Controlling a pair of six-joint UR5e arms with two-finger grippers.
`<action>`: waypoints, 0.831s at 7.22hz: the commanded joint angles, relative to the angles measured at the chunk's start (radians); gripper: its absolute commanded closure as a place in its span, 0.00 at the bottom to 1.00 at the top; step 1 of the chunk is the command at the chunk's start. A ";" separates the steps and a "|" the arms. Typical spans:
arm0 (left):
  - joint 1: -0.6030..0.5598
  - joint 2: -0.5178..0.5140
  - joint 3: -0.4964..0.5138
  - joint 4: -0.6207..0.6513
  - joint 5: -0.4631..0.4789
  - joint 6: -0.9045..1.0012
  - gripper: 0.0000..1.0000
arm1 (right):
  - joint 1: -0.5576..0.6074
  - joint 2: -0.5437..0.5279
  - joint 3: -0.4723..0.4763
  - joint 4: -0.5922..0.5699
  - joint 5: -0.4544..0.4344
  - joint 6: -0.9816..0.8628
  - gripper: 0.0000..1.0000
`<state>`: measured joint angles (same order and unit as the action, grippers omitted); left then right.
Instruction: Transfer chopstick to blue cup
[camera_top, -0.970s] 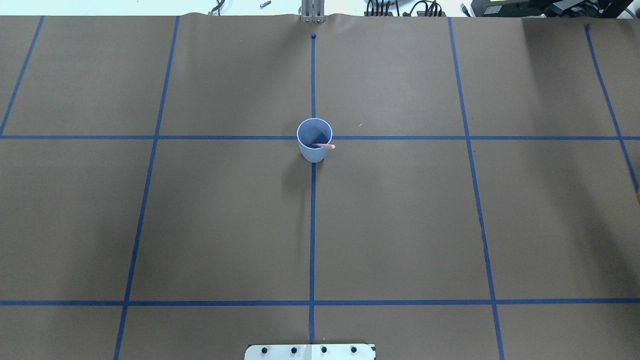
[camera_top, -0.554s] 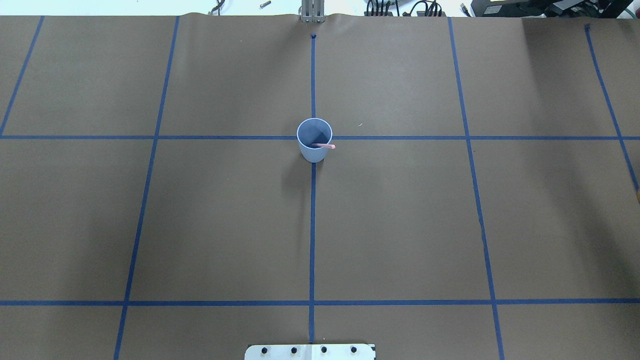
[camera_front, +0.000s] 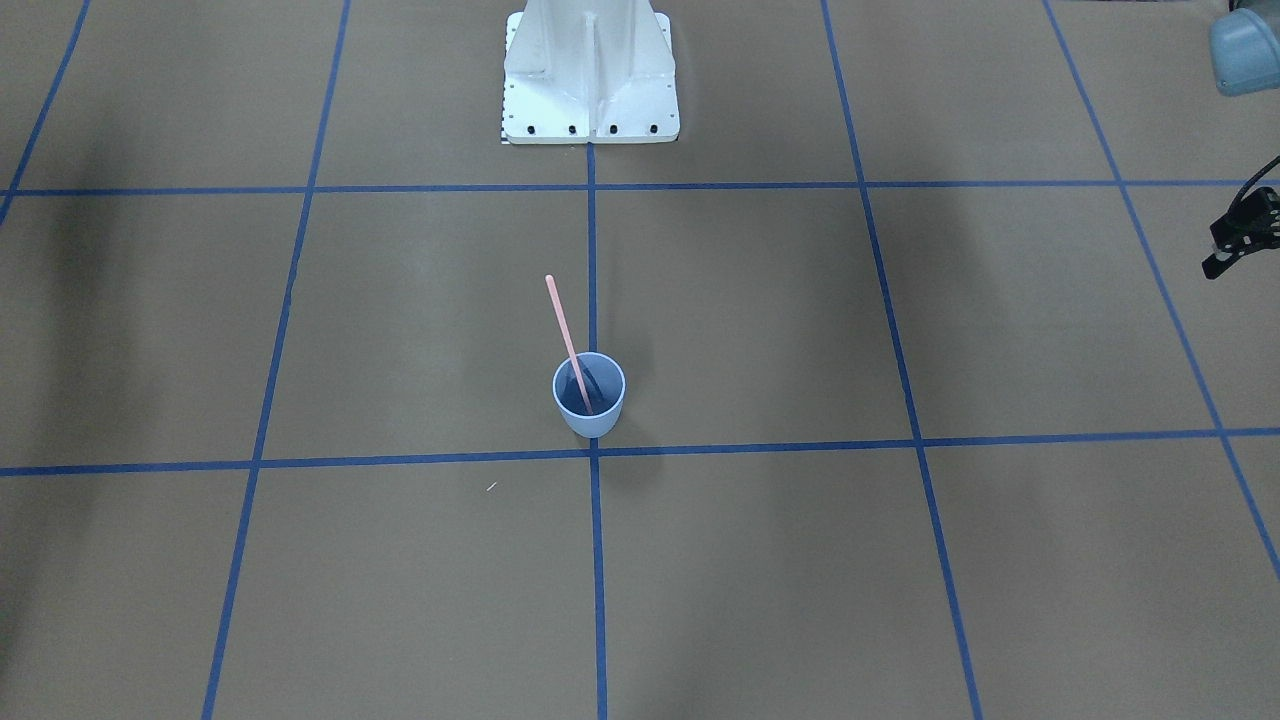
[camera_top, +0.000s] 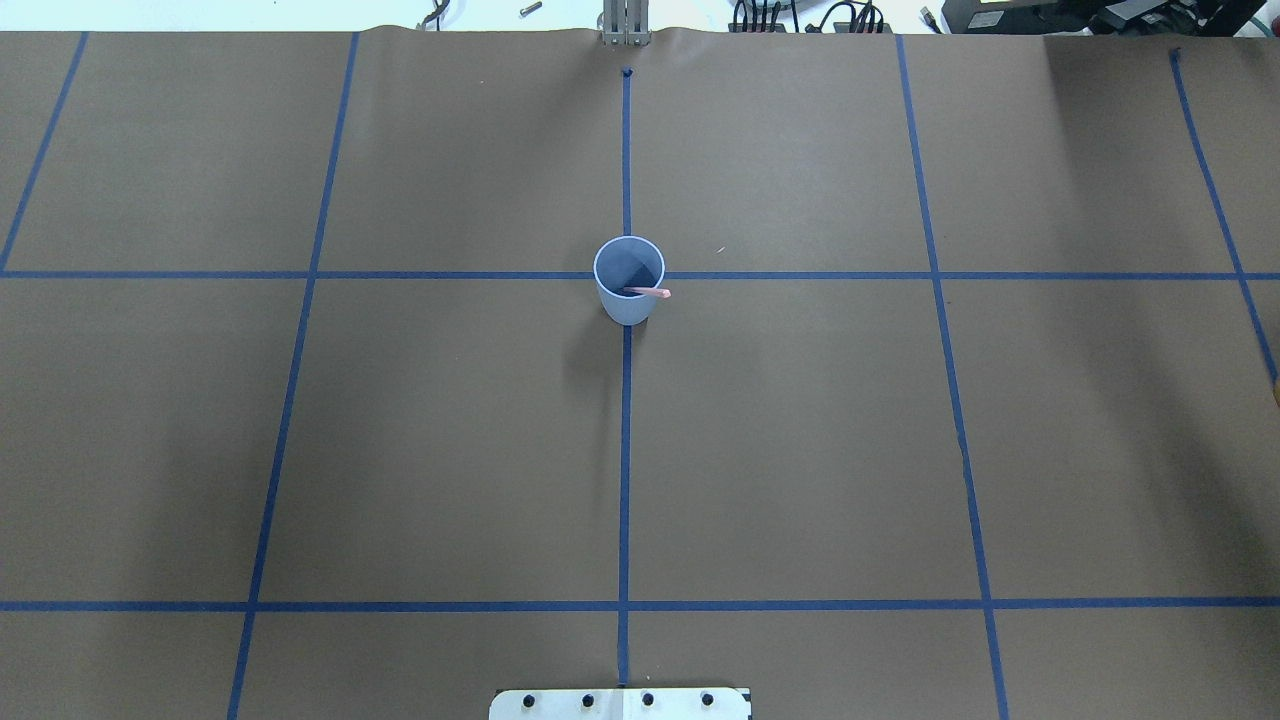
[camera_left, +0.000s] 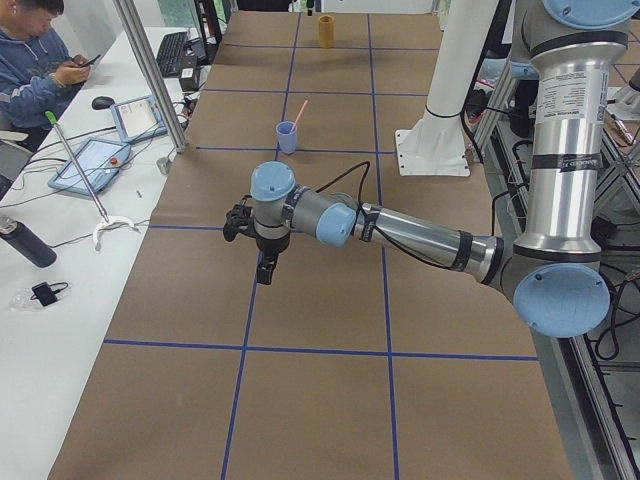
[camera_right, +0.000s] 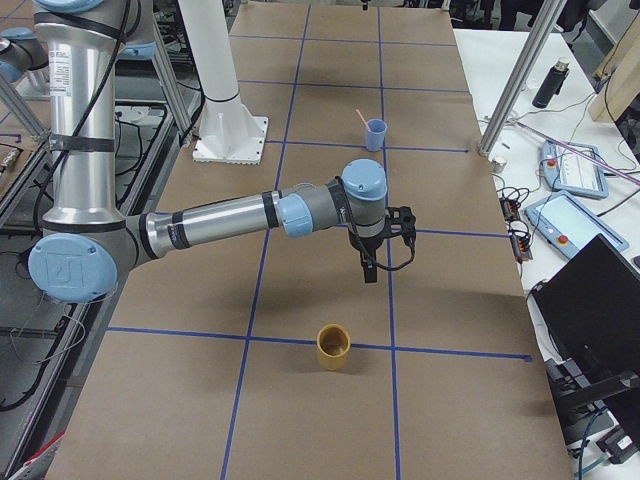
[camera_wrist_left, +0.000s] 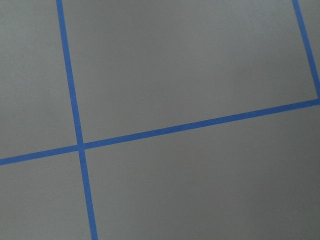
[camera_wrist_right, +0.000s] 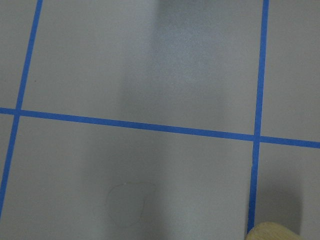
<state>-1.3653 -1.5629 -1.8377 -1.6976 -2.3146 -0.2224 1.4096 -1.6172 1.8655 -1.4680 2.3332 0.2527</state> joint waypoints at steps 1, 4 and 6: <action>0.000 0.000 0.005 -0.002 0.000 -0.002 0.02 | -0.003 0.003 -0.002 0.000 0.002 0.000 0.00; 0.000 -0.003 0.006 -0.004 0.000 -0.002 0.02 | -0.004 0.003 0.001 0.000 0.005 0.000 0.00; 0.000 -0.003 0.006 -0.004 0.000 -0.002 0.02 | -0.004 0.000 0.003 0.000 0.014 0.002 0.00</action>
<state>-1.3652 -1.5659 -1.8311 -1.7010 -2.3148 -0.2235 1.4052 -1.6151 1.8674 -1.4680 2.3407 0.2541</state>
